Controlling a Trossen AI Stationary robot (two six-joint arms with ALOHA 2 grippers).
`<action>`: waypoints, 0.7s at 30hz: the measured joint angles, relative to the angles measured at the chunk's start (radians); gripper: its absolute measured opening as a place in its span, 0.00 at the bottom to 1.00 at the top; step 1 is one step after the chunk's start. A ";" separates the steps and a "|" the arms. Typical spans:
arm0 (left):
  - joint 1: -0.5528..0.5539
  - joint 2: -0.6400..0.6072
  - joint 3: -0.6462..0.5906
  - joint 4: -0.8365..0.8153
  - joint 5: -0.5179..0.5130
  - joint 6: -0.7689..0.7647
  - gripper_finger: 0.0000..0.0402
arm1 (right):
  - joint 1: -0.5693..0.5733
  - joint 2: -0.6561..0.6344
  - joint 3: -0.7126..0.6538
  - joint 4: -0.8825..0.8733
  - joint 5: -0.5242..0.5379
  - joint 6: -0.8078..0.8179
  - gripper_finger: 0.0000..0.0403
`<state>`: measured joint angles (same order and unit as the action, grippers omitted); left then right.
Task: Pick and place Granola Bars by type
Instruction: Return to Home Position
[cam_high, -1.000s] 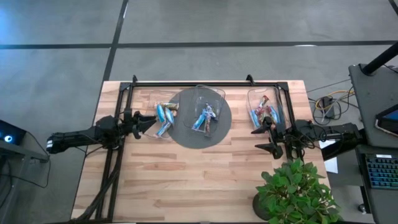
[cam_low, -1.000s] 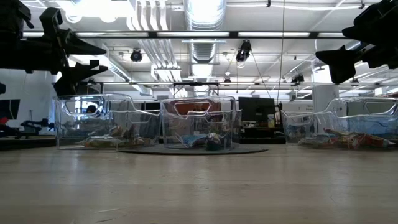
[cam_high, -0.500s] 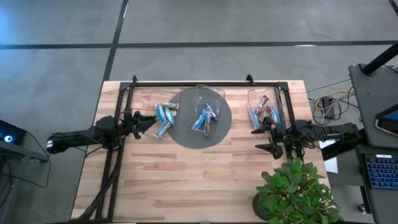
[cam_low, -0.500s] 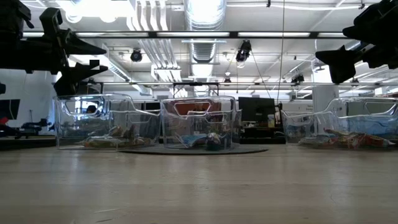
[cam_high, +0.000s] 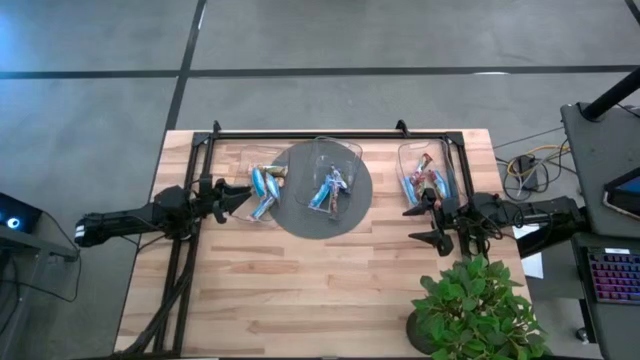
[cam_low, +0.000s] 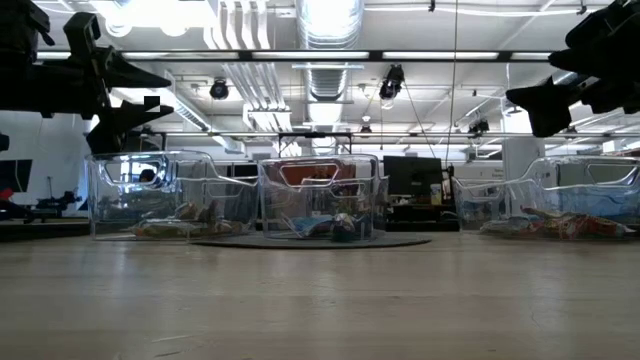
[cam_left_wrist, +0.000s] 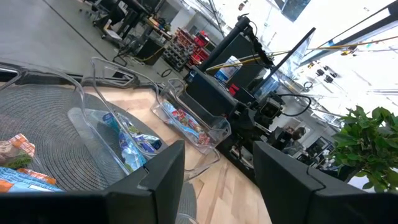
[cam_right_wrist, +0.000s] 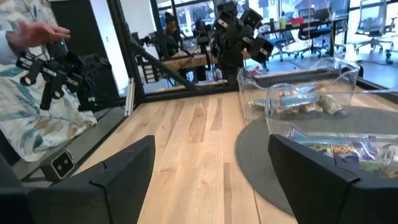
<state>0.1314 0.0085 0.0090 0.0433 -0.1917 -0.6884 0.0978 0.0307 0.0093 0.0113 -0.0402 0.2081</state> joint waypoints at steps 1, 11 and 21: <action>0.000 0.001 0.000 0.000 0.000 0.000 0.43 | 0.000 0.002 0.000 0.000 0.000 0.000 0.75; -0.005 0.006 -0.002 0.005 0.000 0.000 0.43 | 0.000 0.005 0.000 0.000 0.000 0.000 0.77; -0.005 0.008 -0.002 0.043 -0.001 0.000 0.43 | 0.000 0.005 0.000 0.000 -0.001 0.000 0.75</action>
<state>0.1265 0.0170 0.0074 0.0859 -0.1931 -0.6884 0.0978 0.0359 0.0093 0.0116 -0.0410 0.2085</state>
